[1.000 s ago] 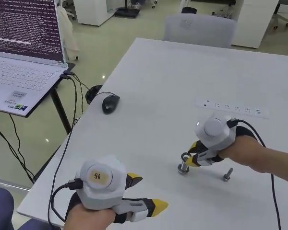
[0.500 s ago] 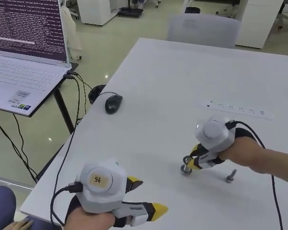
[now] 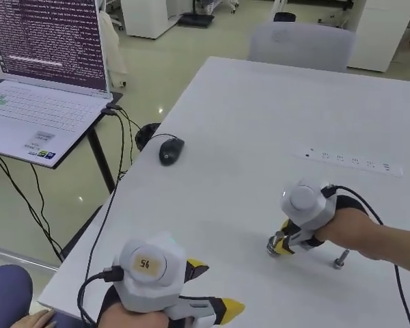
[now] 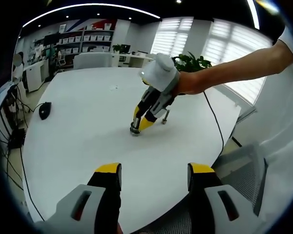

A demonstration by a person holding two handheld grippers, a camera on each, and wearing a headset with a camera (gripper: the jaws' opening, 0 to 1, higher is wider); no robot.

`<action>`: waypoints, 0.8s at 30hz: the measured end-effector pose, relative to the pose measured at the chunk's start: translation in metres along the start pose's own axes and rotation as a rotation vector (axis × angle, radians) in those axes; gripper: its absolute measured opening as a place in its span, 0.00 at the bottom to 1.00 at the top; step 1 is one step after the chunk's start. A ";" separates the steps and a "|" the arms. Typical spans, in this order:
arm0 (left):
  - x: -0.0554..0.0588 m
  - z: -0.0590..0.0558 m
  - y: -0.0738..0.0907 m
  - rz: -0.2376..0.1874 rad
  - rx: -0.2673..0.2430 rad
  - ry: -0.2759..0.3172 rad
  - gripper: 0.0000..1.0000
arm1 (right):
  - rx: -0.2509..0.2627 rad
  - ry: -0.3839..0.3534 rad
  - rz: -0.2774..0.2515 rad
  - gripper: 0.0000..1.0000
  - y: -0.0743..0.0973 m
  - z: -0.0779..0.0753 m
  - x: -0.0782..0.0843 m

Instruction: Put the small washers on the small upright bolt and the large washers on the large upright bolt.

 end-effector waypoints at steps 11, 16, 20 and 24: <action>0.002 0.001 -0.001 0.011 0.001 -0.003 0.54 | 0.023 -0.073 -0.013 0.23 -0.014 -0.002 0.008; 0.003 0.003 -0.001 0.017 0.000 -0.007 0.53 | 0.027 -0.066 -0.006 0.24 -0.011 0.002 0.014; 0.001 0.003 -0.001 0.020 0.001 -0.012 0.53 | 0.043 -0.133 -0.049 0.27 -0.006 0.006 0.020; 0.001 0.002 -0.004 0.025 0.008 -0.023 0.53 | 0.059 -0.185 -0.083 0.29 0.000 0.021 0.034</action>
Point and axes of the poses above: the centre of the closed fingertips' face, and the gripper's own axes: y roughly backward along the fingers, z roughly to its left, x roughly out of its underside, the point moved 4 cm from there along y, roughly backward along the fingers, and after that the axes turned 5 degrees about -x, right-handed, at the moved point
